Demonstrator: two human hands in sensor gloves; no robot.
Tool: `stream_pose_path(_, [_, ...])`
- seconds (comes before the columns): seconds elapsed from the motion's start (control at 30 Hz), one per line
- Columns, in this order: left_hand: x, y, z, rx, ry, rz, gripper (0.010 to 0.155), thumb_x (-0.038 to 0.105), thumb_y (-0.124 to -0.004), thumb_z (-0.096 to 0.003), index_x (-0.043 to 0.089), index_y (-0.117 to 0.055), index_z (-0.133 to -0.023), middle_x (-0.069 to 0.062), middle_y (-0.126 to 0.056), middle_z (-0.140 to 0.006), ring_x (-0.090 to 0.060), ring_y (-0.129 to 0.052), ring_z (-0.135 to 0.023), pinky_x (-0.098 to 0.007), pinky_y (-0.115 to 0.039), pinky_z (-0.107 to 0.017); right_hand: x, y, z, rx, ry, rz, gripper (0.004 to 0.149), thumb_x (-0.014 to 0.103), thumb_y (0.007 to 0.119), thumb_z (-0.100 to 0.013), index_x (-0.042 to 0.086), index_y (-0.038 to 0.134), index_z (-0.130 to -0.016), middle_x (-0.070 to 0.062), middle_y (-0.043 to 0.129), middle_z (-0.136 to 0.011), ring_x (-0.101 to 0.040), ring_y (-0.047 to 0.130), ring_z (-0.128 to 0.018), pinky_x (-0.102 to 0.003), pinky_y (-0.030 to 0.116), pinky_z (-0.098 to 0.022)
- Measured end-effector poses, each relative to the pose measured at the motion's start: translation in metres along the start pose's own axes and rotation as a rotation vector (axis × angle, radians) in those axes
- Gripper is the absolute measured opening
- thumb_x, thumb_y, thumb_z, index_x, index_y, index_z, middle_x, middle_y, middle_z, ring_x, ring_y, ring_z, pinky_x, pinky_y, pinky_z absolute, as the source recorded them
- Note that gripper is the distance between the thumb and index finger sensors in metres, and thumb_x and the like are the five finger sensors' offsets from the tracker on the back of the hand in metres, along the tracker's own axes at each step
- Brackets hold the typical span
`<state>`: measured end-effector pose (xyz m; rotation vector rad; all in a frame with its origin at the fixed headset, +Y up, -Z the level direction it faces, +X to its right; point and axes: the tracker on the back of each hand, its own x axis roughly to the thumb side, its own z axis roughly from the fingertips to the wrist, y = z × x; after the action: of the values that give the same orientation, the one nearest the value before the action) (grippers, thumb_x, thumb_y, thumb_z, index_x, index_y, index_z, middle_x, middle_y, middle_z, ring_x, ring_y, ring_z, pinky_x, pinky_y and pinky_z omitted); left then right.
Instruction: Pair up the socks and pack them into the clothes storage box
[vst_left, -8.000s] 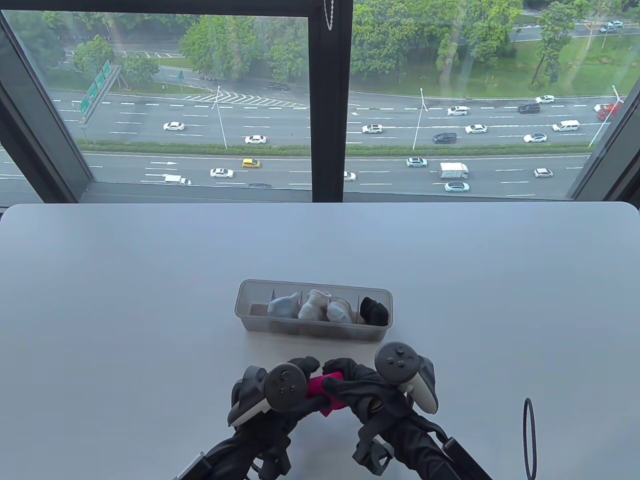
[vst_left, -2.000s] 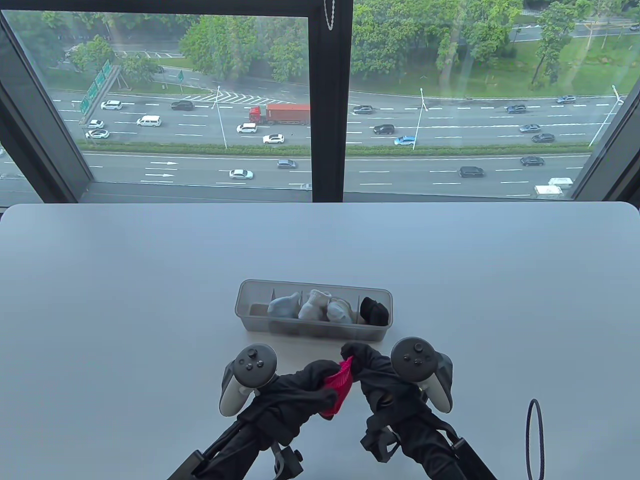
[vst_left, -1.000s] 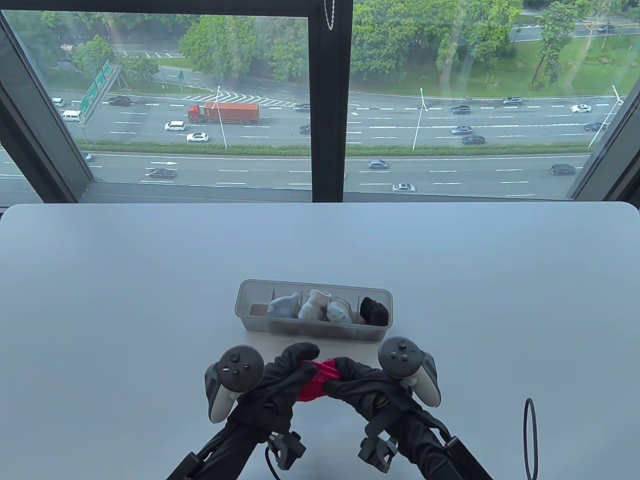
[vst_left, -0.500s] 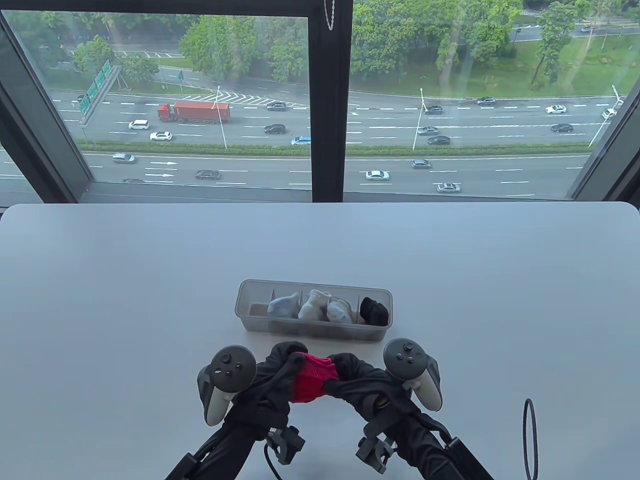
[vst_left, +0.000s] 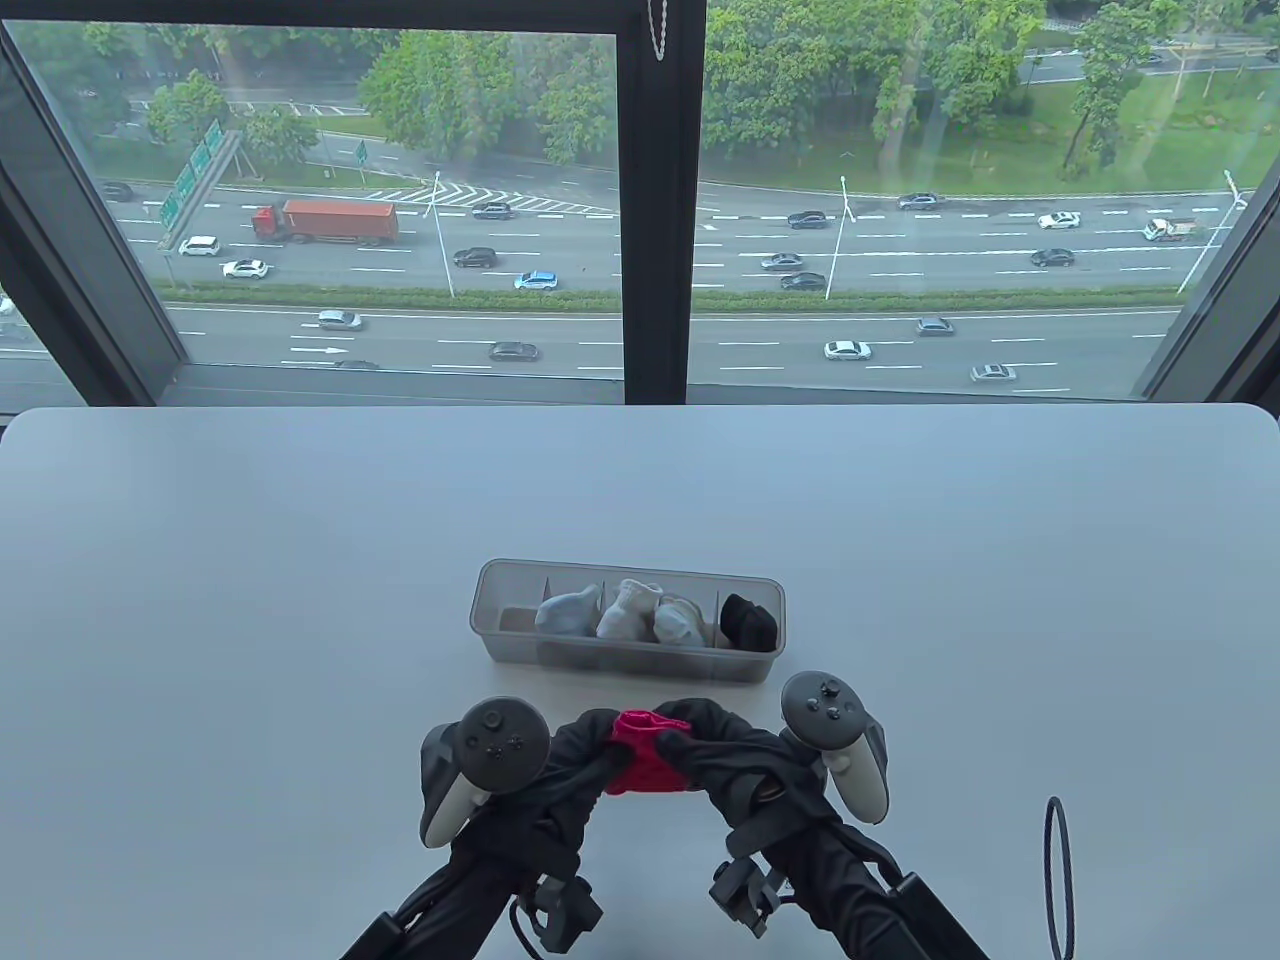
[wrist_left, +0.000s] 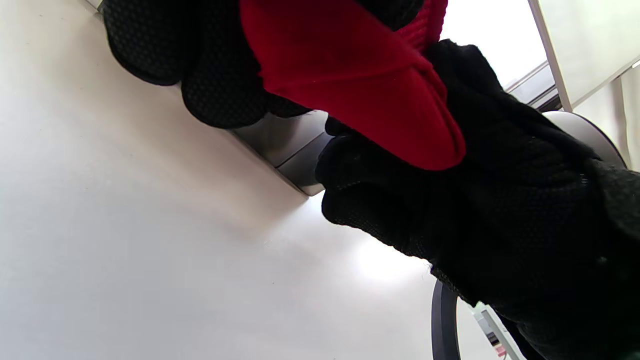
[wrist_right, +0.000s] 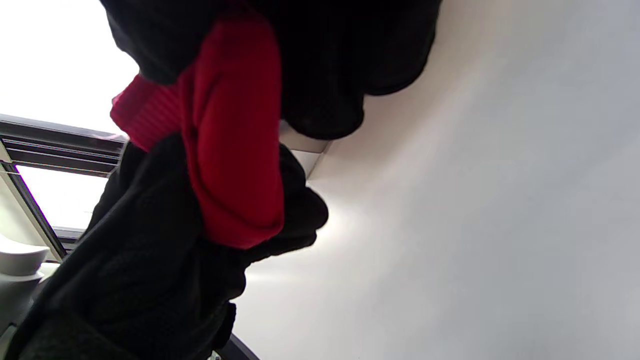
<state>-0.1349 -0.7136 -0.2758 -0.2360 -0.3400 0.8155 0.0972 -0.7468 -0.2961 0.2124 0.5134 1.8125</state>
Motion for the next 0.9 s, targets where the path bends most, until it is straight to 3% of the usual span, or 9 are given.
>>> stream_pose_path(0.1, [-0.005,0.001,0.000,0.082,0.002,0.069,0.045,0.031,-0.055,-0.0602,0.008,-0.070,-0.096,-0.012,-0.101,-0.058,-0.027,-0.106,-0.043,-0.049,-0.089,-0.042,0.002,-0.004,0.003,-0.056,-0.015,0.021,0.043,0.042,0.072,-0.052,0.027,0.068,-0.092,-0.002,0.086,-0.084,-0.014,0.095,-0.067,-0.038,0.077,-0.064])
stream_pose_path(0.13, [-0.007,0.001,0.001,0.084,-0.005,0.112,0.048,0.035,-0.057,-0.0596,0.008,-0.067,-0.098,-0.013,-0.100,-0.066,-0.030,-0.106,-0.051,-0.051,-0.087,-0.047,0.002,-0.005,0.004,-0.068,-0.015,0.013,0.043,0.042,0.072,-0.052,0.027,0.067,-0.092,-0.002,0.086,-0.084,-0.014,0.095,-0.068,-0.038,0.077,-0.065])
stream_pose_path(0.2, [-0.013,0.000,0.001,-0.060,-0.068,0.321,0.064,0.042,-0.062,-0.0578,0.006,-0.049,-0.109,-0.020,-0.083,-0.095,-0.042,-0.091,-0.080,-0.060,-0.074,-0.063,0.000,-0.010,0.006,-0.120,-0.003,-0.021,0.043,0.042,0.070,-0.053,0.027,0.064,-0.093,-0.001,0.085,-0.085,-0.013,0.095,-0.070,-0.037,0.077,-0.066])
stream_pose_path(0.23, [-0.014,-0.002,0.001,-0.095,-0.084,0.406,0.062,0.035,-0.064,-0.0586,0.007,-0.044,-0.111,-0.022,-0.076,-0.100,-0.042,-0.088,-0.084,-0.060,-0.073,-0.066,-0.001,-0.012,0.006,-0.125,-0.001,-0.049,0.044,0.042,0.070,-0.053,0.027,0.064,-0.094,-0.002,0.084,-0.085,-0.013,0.095,-0.070,-0.037,0.077,-0.066])
stream_pose_path(0.33, [-0.007,0.001,0.004,0.044,-0.090,0.520,0.056,0.021,-0.066,-0.0577,0.006,-0.048,-0.108,-0.027,-0.076,-0.097,-0.038,-0.093,-0.078,-0.055,-0.078,-0.064,-0.001,-0.015,0.007,-0.102,-0.016,-0.122,0.045,0.044,0.069,-0.056,0.025,0.063,-0.096,-0.005,0.085,-0.086,-0.017,0.095,-0.071,-0.038,0.076,-0.065])
stream_pose_path(0.43, [0.006,0.020,0.012,0.197,-0.107,0.295,0.051,0.022,-0.068,-0.0574,0.008,-0.059,-0.106,-0.027,-0.084,-0.091,-0.037,-0.097,-0.071,-0.055,-0.081,-0.060,0.012,-0.022,0.012,-0.151,-0.057,-0.067,0.049,0.043,0.068,-0.056,0.022,0.060,-0.100,-0.010,0.082,-0.092,-0.024,0.092,-0.075,-0.043,0.074,-0.066])
stream_pose_path(0.6, [0.015,0.088,0.016,0.507,0.018,-0.183,0.049,0.023,-0.067,-0.0587,0.012,-0.063,-0.106,-0.025,-0.082,-0.096,-0.041,-0.091,-0.081,-0.060,-0.073,-0.066,0.036,-0.065,0.038,-0.512,-0.038,0.333,0.054,0.045,0.067,-0.054,0.018,0.063,-0.101,-0.018,0.076,-0.097,-0.035,0.084,-0.083,-0.050,0.066,-0.068])
stream_pose_path(0.73, [0.008,0.117,-0.018,0.439,0.167,-0.483,0.049,0.024,-0.068,-0.0588,0.015,-0.064,-0.106,-0.021,-0.081,-0.100,-0.041,-0.086,-0.088,-0.063,-0.066,-0.070,0.038,-0.084,0.045,-0.608,0.076,0.603,0.062,0.048,0.064,-0.052,0.018,0.055,-0.106,-0.021,0.060,-0.109,-0.044,0.059,-0.099,-0.058,0.053,-0.073])
stream_pose_path(0.9, [-0.010,0.112,-0.067,0.261,0.316,-0.686,0.049,0.026,-0.067,-0.0588,0.019,-0.064,-0.107,-0.017,-0.082,-0.102,-0.042,-0.079,-0.095,-0.065,-0.060,-0.073,0.018,-0.097,0.042,-0.552,0.219,0.708,0.069,0.052,0.062,-0.050,0.025,0.039,-0.110,-0.014,0.023,-0.119,-0.039,0.013,-0.107,-0.062,0.023,-0.077])
